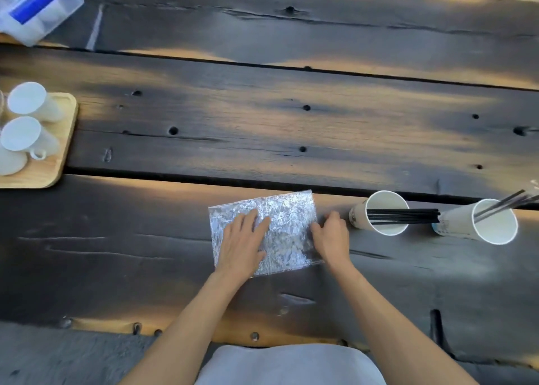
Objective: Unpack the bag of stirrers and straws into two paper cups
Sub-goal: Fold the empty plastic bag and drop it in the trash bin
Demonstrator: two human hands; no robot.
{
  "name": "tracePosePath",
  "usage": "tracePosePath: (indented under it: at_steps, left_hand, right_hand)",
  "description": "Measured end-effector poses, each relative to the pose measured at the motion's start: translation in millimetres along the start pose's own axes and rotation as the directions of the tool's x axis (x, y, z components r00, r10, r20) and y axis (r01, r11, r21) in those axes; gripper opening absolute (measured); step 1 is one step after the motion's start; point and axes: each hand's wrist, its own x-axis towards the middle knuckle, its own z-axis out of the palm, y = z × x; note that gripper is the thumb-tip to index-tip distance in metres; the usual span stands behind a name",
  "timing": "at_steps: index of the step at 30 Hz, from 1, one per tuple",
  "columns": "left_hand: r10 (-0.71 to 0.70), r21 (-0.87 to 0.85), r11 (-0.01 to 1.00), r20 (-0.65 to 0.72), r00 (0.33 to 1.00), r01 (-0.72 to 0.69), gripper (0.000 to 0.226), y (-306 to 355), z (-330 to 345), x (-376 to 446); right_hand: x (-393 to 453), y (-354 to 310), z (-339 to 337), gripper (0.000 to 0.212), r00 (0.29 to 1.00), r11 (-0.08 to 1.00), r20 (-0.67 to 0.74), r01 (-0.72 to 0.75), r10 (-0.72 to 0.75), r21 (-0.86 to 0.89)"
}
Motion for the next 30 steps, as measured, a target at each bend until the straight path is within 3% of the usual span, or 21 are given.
tracePosePath:
  at_steps: [3, 8, 13, 17, 22, 26, 28, 30]
  left_hand:
    - [-0.025, 0.047, 0.999, 0.153, 0.988, 0.018, 0.098, 0, 4, 19]
    - [-0.082, 0.011, 0.997, 0.197, 0.977, 0.082, 0.11, -4, 8, 20]
    - [-0.091, -0.011, 0.996, 0.156, 0.984, 0.093, 0.115, -10, 15, 16]
    - [-0.103, 0.009, 0.995, 0.133, 0.986, 0.103, 0.117, -10, 23, 16]
    - [-0.169, -0.008, 0.985, 0.103, 0.98, 0.171, 0.116, 3, 27, 21]
    - [-0.18, -0.124, 0.973, 0.113, 0.977, 0.194, 0.109, 12, 27, 26]
    - [-0.15, -0.298, 0.941, 0.062, 0.987, 0.162, 0.09, 7, 24, 27]
    - [-0.165, -0.586, 0.803, -0.041, 0.986, 0.109, 0.069, -1, 12, 24]
  right_hand:
    - [12, -6, 4, 0.035, 0.992, 0.996, 0.089, -0.086, 0.087, -0.013]
    - [26, -2, 5, 0.032, 0.969, 0.976, 0.178, -0.189, 0.169, 0.104]
    - [15, -13, -11, 0.032, 0.973, 0.941, 0.216, -0.148, 0.083, 0.304]
    - [8, -19, -25, 0.018, 0.937, 0.818, 0.348, -0.201, 0.002, 0.538]
    - [-6, -35, -42, 0.014, 0.92, 0.832, 0.301, 0.047, -0.252, 0.553]
    - [-24, -56, -34, 0.024, 0.857, 0.859, 0.333, 0.215, -0.394, 0.464]
    - [-34, -62, -20, 0.025, 0.825, 0.879, 0.385, 0.251, -0.413, 0.404]
    - [-41, -65, -8, 0.029, 0.81, 0.899, 0.407, 0.321, -0.423, 0.297]
